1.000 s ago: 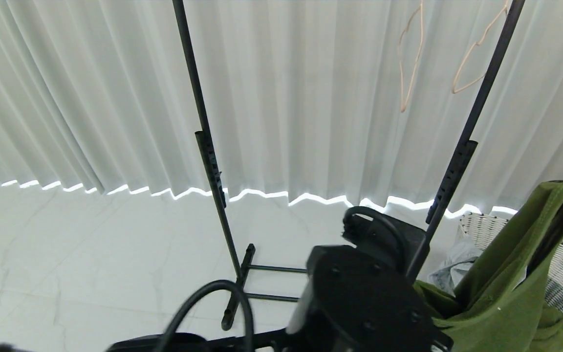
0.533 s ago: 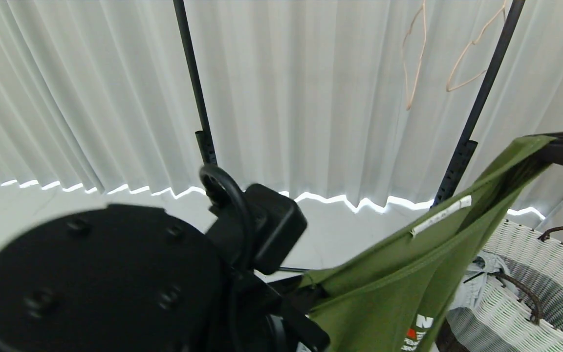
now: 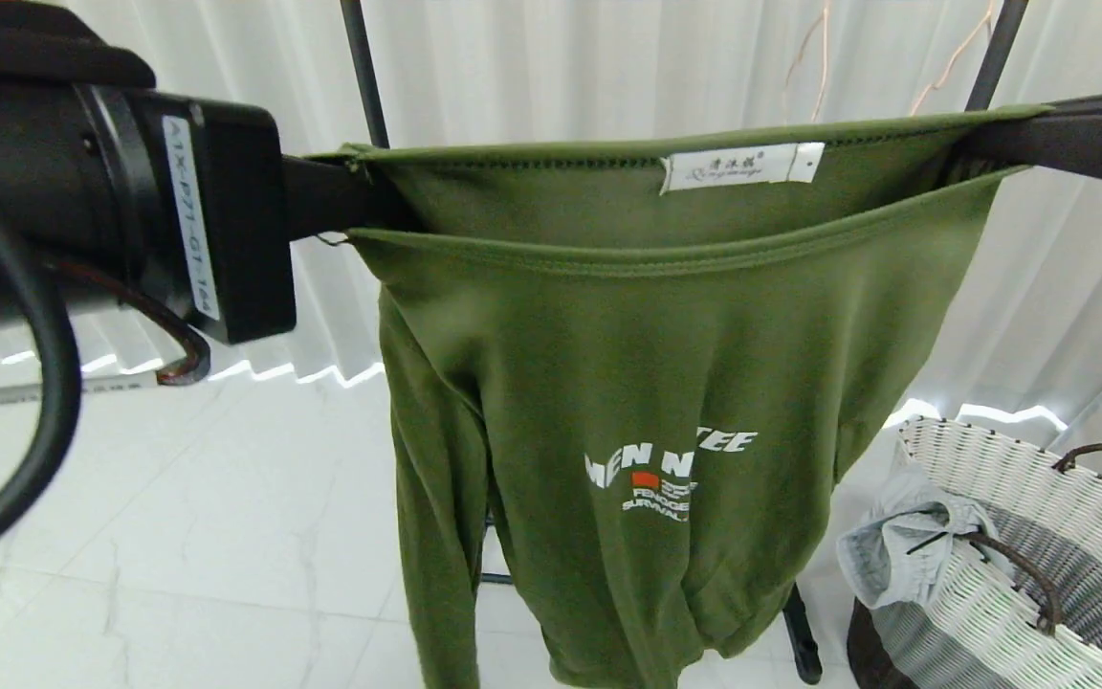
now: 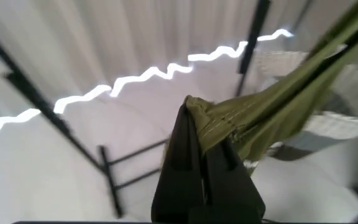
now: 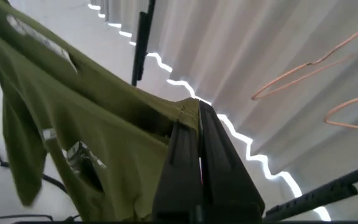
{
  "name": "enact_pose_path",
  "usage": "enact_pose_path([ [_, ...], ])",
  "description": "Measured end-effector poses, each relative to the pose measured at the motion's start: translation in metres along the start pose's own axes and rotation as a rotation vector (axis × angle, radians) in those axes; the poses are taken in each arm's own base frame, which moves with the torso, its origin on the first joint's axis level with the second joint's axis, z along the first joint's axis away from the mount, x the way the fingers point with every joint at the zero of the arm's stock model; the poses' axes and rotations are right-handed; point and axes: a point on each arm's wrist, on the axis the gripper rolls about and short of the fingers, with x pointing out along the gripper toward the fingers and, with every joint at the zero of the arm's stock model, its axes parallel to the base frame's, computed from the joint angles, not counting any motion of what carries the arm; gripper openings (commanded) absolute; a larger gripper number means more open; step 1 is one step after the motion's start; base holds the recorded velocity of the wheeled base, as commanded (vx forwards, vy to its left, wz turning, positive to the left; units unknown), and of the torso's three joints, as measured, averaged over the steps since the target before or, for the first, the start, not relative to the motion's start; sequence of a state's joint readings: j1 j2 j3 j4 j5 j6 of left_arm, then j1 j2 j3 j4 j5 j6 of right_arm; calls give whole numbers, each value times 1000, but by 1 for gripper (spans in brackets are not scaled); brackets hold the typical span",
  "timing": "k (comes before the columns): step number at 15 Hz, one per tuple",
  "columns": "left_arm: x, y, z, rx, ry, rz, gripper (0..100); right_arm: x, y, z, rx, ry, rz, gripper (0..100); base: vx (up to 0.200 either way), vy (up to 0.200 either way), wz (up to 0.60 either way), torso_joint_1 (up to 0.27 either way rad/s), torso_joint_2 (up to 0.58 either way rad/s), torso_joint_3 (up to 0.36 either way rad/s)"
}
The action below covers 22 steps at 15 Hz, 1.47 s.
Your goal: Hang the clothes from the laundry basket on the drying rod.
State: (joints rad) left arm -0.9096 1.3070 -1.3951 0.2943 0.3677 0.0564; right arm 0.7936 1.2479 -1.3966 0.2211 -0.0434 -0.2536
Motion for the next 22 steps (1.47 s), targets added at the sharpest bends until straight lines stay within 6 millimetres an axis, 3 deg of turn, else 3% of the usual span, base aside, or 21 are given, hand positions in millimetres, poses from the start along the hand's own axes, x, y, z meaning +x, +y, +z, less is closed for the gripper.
enact_pose_path([
  [3,6,19,-1,96,19,96,0,5,3,-11,73,58,-26,0,0,0,0,0,0,0],
  [8,7,23,0,103,17,123,0,6,1,-14,72,85,-82,0,0,0,0,0,0,0],
  [13,18,20,3,108,13,139,0,-17,-3,-21,61,159,-137,0,0,0,0,0,0,0],
  [17,40,16,11,92,-18,184,0,-54,4,-33,78,232,106,0,0,0,0,0,0,0],
  [22,63,10,8,98,17,180,0,-67,15,-48,22,241,273,0,0,0,0,0,0,0],
])
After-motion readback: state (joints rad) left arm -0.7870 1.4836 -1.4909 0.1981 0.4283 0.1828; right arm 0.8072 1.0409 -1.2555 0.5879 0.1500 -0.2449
